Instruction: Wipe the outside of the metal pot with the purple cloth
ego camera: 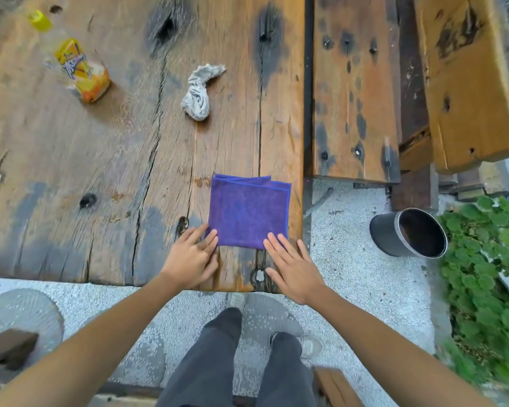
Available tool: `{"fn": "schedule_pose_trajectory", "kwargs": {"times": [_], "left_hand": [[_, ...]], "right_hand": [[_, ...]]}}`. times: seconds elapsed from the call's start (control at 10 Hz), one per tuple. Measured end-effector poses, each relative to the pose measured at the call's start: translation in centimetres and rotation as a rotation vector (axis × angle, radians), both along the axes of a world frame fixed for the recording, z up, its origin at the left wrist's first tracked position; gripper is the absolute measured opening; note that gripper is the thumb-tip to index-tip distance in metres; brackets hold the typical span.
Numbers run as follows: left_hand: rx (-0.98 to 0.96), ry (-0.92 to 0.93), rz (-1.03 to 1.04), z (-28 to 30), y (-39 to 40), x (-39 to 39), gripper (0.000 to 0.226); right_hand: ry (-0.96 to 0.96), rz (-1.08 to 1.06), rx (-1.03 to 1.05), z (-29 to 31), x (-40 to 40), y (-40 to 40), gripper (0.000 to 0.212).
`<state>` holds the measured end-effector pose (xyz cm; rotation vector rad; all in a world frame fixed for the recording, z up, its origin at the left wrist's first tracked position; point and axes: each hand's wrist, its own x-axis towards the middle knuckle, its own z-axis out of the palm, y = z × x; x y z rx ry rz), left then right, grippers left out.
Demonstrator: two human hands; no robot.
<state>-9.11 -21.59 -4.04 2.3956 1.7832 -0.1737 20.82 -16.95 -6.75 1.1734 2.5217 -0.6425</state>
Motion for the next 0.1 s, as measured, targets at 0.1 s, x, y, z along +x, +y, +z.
{"fn": "schedule_pose_trajectory", "kwargs": {"times": [0.1], "left_hand": [[0.032,0.033,-0.045,1.93,3.26,1.68,0.045]], "right_hand": [[0.012,-0.031,-0.02,1.63,-0.35,0.55,0.062]]}}
